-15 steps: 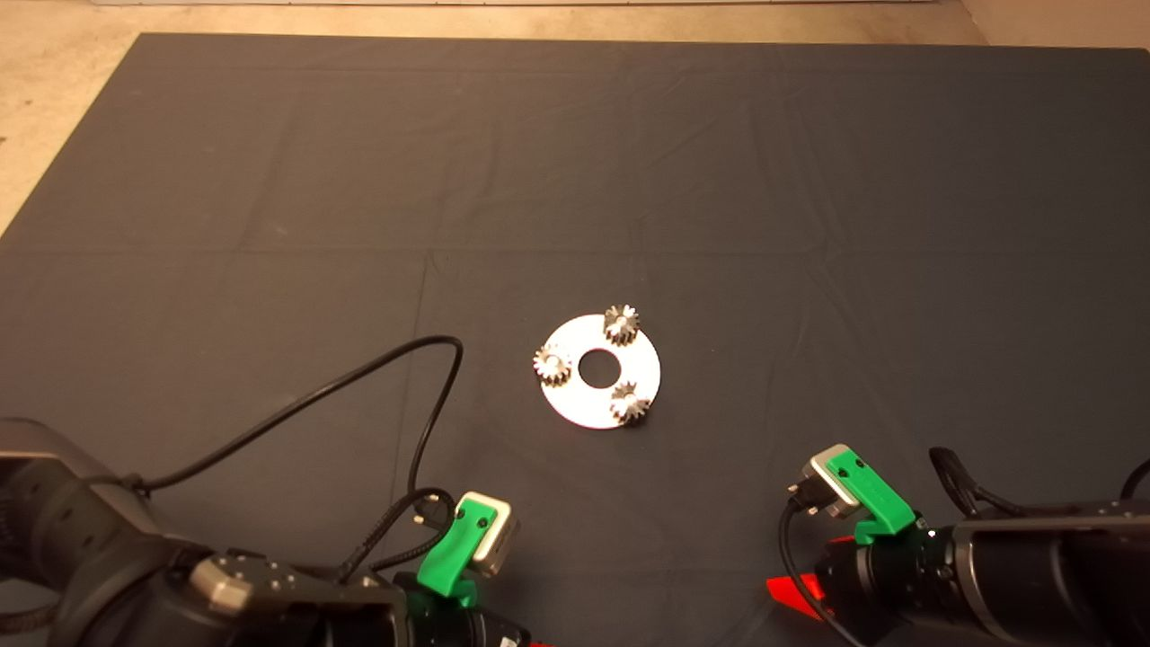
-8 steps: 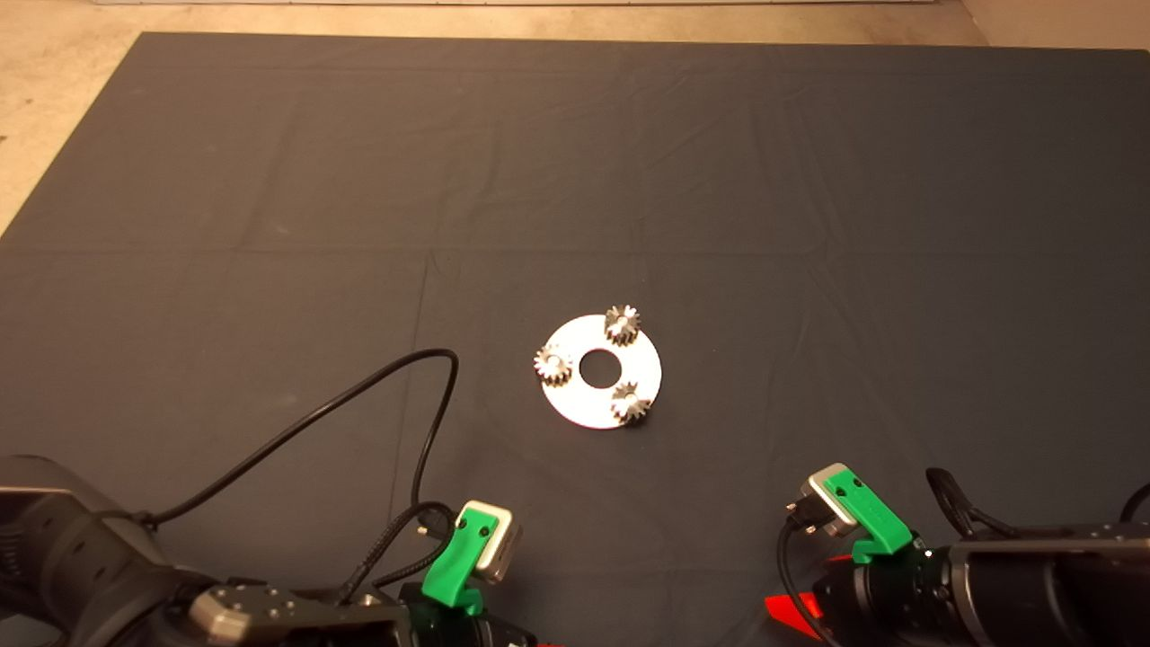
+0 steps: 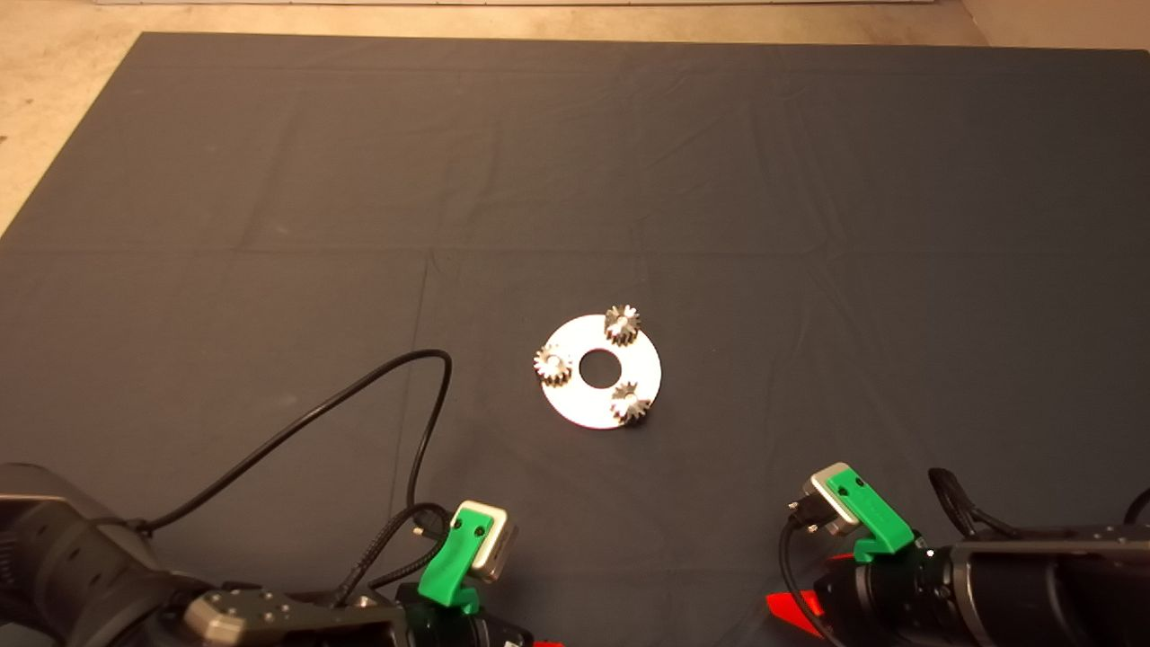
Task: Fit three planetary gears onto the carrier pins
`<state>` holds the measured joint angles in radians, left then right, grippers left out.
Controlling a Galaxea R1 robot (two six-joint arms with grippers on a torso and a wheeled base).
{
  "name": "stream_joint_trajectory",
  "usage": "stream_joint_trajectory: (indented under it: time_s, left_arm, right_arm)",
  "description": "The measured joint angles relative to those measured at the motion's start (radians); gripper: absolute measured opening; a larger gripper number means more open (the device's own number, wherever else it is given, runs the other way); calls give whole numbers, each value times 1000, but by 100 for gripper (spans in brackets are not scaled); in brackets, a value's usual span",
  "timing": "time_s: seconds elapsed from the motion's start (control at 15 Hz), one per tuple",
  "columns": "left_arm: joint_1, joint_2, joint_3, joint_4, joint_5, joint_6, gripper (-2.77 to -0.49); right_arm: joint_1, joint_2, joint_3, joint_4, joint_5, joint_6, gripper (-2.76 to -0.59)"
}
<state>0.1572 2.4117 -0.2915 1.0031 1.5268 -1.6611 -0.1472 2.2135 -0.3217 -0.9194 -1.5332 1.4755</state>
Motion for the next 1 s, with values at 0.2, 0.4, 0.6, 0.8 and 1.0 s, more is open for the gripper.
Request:
stream_joint_trajectory:
  time_s: [0.2,0.4,0.6,0.8,1.0]
  left_arm:
    - [15,-11,0,15,0,0,-135]
    - [48,-17,0,43,0,0,-135]
    - [73,-28,0,63,0,0,-135]
    - [81,-31,0,70,0,0,-135]
    - [81,-32,0,82,0,0,-135]
  right_arm:
    - [-4,-10,0,-5,-1,0,-133]
    - [-5,-14,0,-5,1,0,-133]
    - [-5,-14,0,-5,0,0,-133]
    - [-5,-13,0,-5,0,0,-133]
    - [-5,-13,0,-5,0,-1,-133]
